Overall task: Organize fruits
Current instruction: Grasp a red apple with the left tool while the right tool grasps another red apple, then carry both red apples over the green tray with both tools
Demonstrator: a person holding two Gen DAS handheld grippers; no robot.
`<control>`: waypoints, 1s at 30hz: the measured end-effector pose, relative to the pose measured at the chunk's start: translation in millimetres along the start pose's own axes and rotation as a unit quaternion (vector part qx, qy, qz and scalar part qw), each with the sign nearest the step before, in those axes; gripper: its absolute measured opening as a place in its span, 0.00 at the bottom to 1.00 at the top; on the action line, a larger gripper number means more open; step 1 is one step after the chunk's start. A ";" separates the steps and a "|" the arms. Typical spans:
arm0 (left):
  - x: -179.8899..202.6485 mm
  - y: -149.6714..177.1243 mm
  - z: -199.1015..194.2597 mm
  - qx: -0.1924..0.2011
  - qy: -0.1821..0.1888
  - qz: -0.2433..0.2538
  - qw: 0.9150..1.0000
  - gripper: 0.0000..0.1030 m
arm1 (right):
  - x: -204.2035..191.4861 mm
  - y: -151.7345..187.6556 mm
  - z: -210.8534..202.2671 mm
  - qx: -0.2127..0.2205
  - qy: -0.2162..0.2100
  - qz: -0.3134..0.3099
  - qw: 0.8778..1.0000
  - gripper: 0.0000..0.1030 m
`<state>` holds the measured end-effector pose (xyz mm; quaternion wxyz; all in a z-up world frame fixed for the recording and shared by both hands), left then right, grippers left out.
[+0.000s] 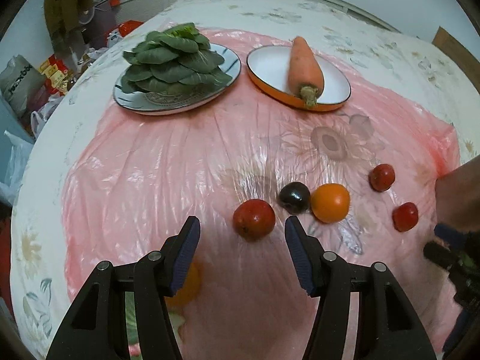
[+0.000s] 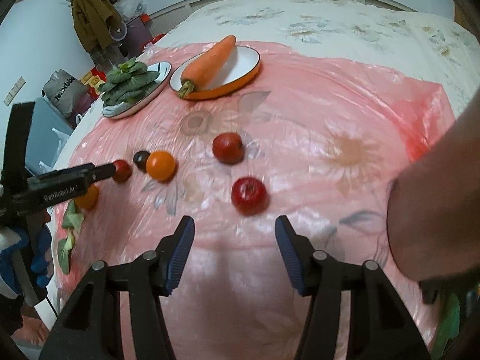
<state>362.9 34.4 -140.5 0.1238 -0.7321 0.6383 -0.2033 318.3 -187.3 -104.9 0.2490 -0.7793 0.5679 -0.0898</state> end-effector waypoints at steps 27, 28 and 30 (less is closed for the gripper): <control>8.7 0.8 32.4 -0.018 0.001 0.052 0.998 0.33 | 9.8 -15.3 57.4 -0.042 0.010 -0.026 0.999 0.30; 7.7 0.9 31.7 -0.018 0.003 0.051 0.999 0.32 | 10.0 -15.0 56.6 -0.040 0.009 -0.026 0.999 0.30; 6.6 0.2 30.1 -0.018 0.007 0.048 0.999 0.30 | 9.8 -15.2 55.1 -0.037 0.006 -0.026 0.999 0.30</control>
Point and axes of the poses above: each gripper's, at about its wrist camera, not at the fingertips, and z roughly the way its jaws point, x to its right, y to its underside, the point moved 2 cm from there along z, roughly the way its jaws point, and after that the axes turned 9 degrees about -z, right-handed, at the moved point
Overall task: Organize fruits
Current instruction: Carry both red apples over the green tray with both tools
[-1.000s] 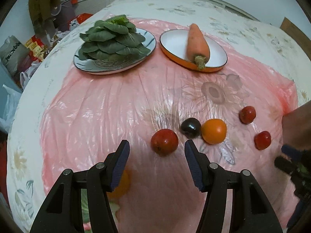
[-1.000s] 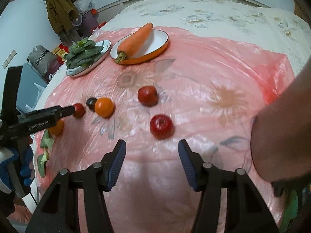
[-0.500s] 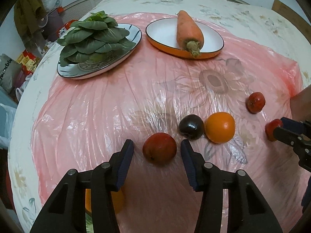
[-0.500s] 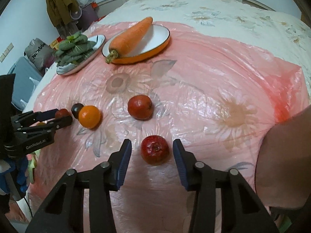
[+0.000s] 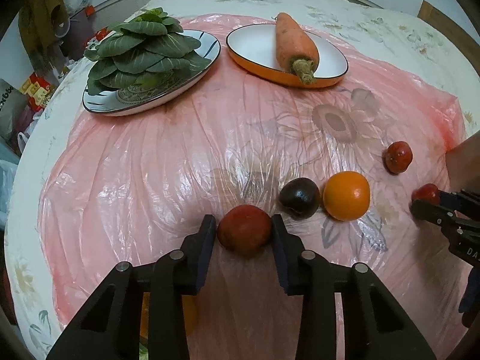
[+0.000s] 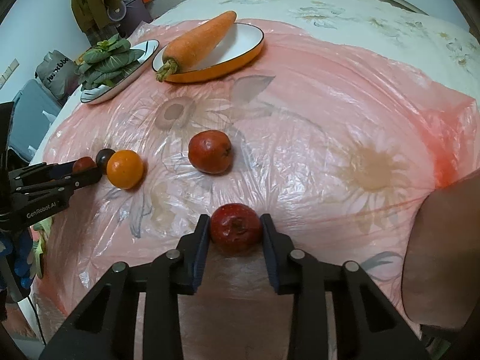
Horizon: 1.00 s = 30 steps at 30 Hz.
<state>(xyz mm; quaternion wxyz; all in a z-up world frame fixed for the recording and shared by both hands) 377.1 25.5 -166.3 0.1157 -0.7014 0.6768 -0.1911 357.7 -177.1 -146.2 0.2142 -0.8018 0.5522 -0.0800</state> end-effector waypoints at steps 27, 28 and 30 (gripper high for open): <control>11.4 17.6 -42.2 0.024 0.031 -0.004 0.999 0.29 | -12.7 33.9 -38.5 0.023 -0.027 0.008 0.999 0.30; 13.4 19.7 -45.1 0.023 0.033 -0.003 0.999 0.29 | -13.8 37.7 -42.0 0.025 -0.029 0.010 0.999 0.29; 18.5 26.1 -50.0 0.021 0.038 -0.001 0.999 0.29 | -15.7 45.3 -48.6 0.026 -0.033 0.016 0.999 0.30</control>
Point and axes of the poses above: each gripper's, at about its wrist camera, not at the fingertips, and z roughly the way its jaws point, x to its right, y to its underside, the point moved 2 cm from there along z, roughly the way its jaws point, and after that the axes turned 9 degrees about -z, right-handed, at the moved point
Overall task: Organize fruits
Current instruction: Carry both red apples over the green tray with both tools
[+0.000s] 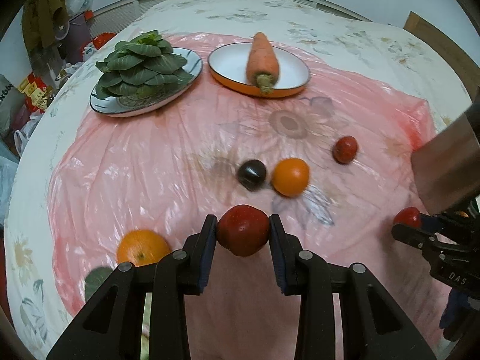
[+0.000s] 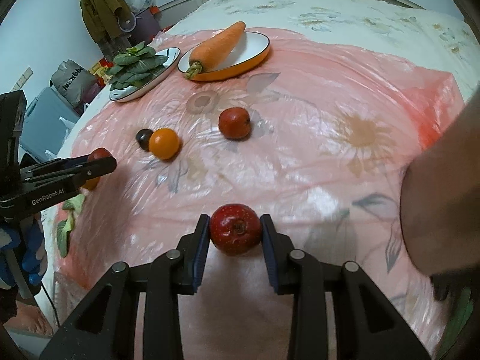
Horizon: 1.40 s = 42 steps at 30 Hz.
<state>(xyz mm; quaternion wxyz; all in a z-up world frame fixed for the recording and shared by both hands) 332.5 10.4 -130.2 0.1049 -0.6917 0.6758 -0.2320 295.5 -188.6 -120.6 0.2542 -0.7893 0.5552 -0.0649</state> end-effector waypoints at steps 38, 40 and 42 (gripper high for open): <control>282.2 138.4 -51.6 -0.071 0.125 0.208 0.968 0.29 | 149.3 197.2 -193.9 0.014 0.115 0.184 0.976 0.30; 301.1 142.8 -52.5 -0.073 0.132 0.220 0.964 0.29 | 161.5 207.4 -202.7 0.017 0.124 0.196 0.973 0.30; 318.4 147.2 -53.3 -0.075 0.140 0.228 0.961 0.29 | 170.3 215.4 -209.8 0.019 0.130 0.204 0.970 0.30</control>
Point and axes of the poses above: each gripper's, at about its wrist camera, not at the fingertips, and z roughly the way its jaws point, x to its right, y to its underside, the point moved 2 cm from there along z, roughly the way its jaws point, and after that the axes turned 9 degrees about -z, right-handed, at the moved point
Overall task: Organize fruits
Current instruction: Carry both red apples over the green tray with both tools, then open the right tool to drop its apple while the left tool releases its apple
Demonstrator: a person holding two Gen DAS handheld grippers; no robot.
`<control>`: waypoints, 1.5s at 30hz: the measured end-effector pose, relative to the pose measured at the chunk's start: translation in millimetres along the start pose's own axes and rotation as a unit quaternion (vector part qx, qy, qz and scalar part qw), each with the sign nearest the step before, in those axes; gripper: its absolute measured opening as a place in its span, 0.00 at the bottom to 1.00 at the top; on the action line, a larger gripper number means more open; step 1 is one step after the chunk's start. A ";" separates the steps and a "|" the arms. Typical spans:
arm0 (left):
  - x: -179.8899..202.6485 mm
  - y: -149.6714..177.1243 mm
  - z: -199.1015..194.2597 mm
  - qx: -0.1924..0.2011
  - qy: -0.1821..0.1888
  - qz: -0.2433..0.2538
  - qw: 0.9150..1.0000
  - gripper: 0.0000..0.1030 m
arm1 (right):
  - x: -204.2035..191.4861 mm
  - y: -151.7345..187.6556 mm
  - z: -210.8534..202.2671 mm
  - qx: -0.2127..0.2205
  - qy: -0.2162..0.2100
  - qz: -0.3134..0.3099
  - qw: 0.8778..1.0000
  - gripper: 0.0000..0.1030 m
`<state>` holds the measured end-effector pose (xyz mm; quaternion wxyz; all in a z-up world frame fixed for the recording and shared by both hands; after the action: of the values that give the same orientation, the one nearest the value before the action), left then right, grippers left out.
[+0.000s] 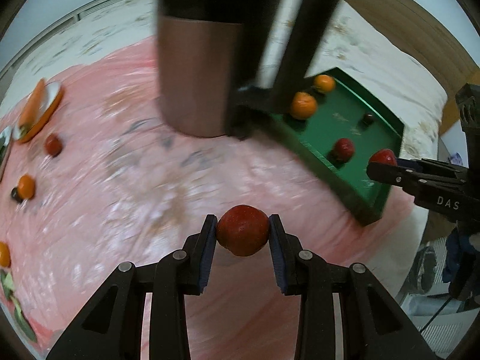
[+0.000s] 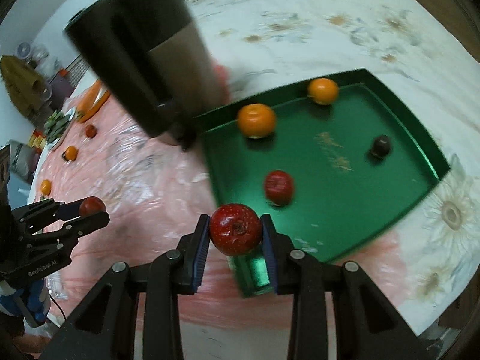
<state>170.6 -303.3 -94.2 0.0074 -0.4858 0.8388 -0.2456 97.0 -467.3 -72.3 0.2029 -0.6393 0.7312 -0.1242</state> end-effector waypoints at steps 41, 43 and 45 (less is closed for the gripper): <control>164.3 -19.5 100.1 -0.037 0.029 0.083 0.995 0.29 | 140.4 -2.7 34.2 -0.006 0.062 0.017 0.998 0.30; 163.5 -19.9 100.7 -0.038 0.028 0.082 0.996 0.29 | 140.2 -3.6 34.1 -0.007 0.065 0.016 0.998 0.30; 161.5 -19.3 101.0 -0.039 0.027 0.080 0.996 0.29 | 139.3 -3.6 34.4 -0.009 0.069 0.015 0.997 0.31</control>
<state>126.4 -484.3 -138.4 -0.0140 -0.4099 0.8840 -0.2245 102.0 -602.5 -120.5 0.1479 -0.6202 0.7539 -0.1585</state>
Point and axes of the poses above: each gripper's, at about its wrist camera, not at the fingertips, and z roughly the way its jaws point, x to its right, y to its underside, the point moved 2 cm from there along z, roughly the way its jaws point, and after that the axes turned 9 degrees about -z, right-handed, at the moved point
